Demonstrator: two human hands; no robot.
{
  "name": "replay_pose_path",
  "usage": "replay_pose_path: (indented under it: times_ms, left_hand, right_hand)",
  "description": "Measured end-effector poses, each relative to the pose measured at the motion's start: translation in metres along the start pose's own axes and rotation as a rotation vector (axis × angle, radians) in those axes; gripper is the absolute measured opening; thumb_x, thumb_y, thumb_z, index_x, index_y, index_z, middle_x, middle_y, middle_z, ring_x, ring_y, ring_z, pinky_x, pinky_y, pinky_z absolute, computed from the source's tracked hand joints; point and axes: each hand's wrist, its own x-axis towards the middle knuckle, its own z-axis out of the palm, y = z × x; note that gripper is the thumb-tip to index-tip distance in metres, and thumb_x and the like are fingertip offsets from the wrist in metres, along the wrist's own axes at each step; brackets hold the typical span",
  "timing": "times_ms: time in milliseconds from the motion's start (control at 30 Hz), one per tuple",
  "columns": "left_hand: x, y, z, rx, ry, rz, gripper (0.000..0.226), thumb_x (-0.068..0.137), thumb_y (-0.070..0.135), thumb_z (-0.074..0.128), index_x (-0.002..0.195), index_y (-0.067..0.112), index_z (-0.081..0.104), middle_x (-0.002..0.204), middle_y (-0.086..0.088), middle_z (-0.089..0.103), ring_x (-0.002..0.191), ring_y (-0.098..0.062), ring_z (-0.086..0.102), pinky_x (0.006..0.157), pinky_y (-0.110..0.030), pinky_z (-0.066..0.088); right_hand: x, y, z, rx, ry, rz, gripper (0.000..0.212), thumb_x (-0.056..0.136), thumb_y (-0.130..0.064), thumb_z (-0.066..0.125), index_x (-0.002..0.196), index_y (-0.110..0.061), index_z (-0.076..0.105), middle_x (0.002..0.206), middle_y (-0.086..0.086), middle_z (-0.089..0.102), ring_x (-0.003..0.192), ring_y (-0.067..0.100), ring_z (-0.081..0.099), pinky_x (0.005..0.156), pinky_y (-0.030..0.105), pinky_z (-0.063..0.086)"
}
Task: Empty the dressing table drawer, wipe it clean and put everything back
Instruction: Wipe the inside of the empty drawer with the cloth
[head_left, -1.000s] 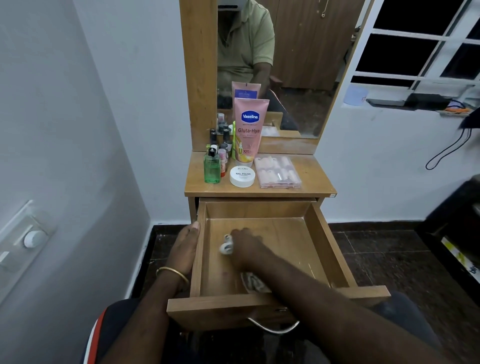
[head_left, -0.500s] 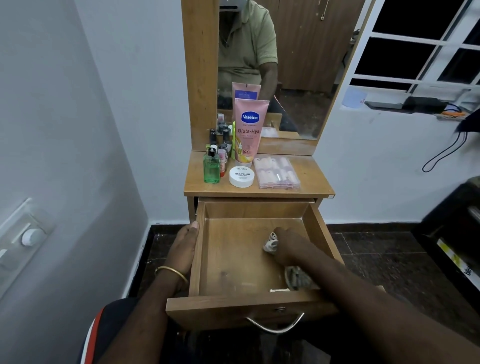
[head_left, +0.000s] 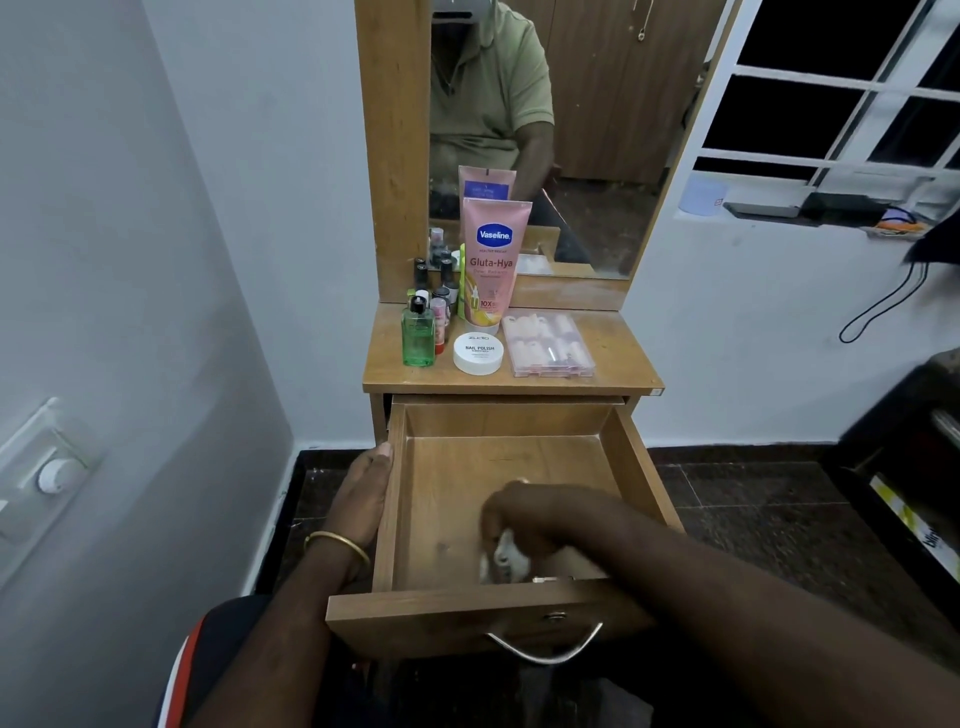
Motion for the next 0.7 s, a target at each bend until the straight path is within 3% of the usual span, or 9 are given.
replay_pose_path:
  times_ms: [67,167,233,367,467,567,633,700]
  left_hand:
    - [-0.002,0.002,0.001,-0.003,0.004,0.001,0.051,0.099,0.058,0.032,0.118,0.023,0.062,0.105,-0.002,0.07,0.097,-0.019,0.066,0.074,-0.032,0.048]
    - [-0.002,0.003,0.001,0.018,0.007,0.003,0.051,0.099,0.058,0.03,0.12,0.023,0.061,0.108,-0.001,0.068,0.098,-0.017,0.064,0.071,-0.029,0.045]
    - [-0.001,0.002,0.0,0.032,0.007,0.004,0.053,0.098,0.06,0.029,0.12,0.023,0.061,0.109,-0.001,0.069,0.098,-0.016,0.065,0.071,-0.03,0.045]
    - [0.001,-0.001,-0.001,0.02,0.006,-0.014,0.053,0.097,0.062,0.031,0.121,0.025,0.061,0.108,0.0,0.069,0.099,-0.019,0.065,0.075,-0.033,0.048]
    - [0.004,-0.003,-0.001,0.023,0.0,-0.002,0.054,0.094,0.066,0.033,0.119,0.027,0.062,0.108,0.0,0.07,0.1,-0.02,0.066,0.08,-0.037,0.05]
    - [0.004,-0.004,-0.002,0.023,0.009,0.007,0.052,0.097,0.062,0.033,0.118,0.025,0.062,0.107,-0.003,0.07,0.1,-0.022,0.066,0.084,-0.039,0.05]
    - [0.004,-0.003,-0.002,0.031,0.01,0.013,0.053,0.096,0.063,0.032,0.114,0.025,0.063,0.105,-0.003,0.07,0.098,-0.022,0.066,0.089,-0.041,0.051]
    - [0.003,-0.003,-0.002,0.036,0.011,0.013,0.052,0.096,0.063,0.032,0.113,0.025,0.063,0.106,-0.002,0.07,0.099,-0.021,0.066,0.09,-0.041,0.05]
  right_hand:
    - [-0.013,0.033,-0.006,0.033,0.024,0.137,0.034,0.083,0.001,0.068,0.114,-0.012,0.072,0.123,0.009,0.064,0.112,0.03,0.06,0.097,0.034,0.049]
    - [-0.032,0.063,-0.009,0.038,0.15,0.336,0.031,0.083,-0.013,0.072,0.113,-0.017,0.069,0.118,0.004,0.065,0.11,0.024,0.062,0.094,0.034,0.051]
    - [-0.034,0.057,0.002,0.102,0.222,0.42,0.038,0.084,-0.026,0.072,0.121,-0.019,0.061,0.122,0.004,0.06,0.11,0.022,0.059,0.092,0.035,0.051]
    - [-0.018,0.018,0.024,0.166,0.187,0.5,0.048,0.087,-0.037,0.069,0.127,-0.016,0.051,0.124,0.008,0.057,0.108,0.024,0.058,0.08,0.033,0.046]
    - [0.0,-0.008,0.014,0.183,0.157,0.413,0.049,0.088,-0.032,0.068,0.13,-0.012,0.052,0.125,0.009,0.059,0.109,0.025,0.058,0.085,0.034,0.046]
    - [0.015,-0.043,0.008,0.203,0.151,0.124,0.038,0.088,-0.025,0.069,0.122,-0.013,0.058,0.122,0.01,0.062,0.108,0.027,0.059,0.089,0.037,0.045]
    - [0.019,-0.057,0.011,0.178,0.133,-0.057,0.022,0.087,-0.026,0.07,0.106,-0.016,0.065,0.108,0.01,0.066,0.094,0.027,0.061,0.083,0.036,0.048]
    - [0.014,-0.055,0.01,0.136,0.097,-0.113,0.013,0.091,-0.022,0.065,0.101,-0.014,0.068,0.103,0.01,0.068,0.087,0.025,0.061,0.076,0.033,0.045]
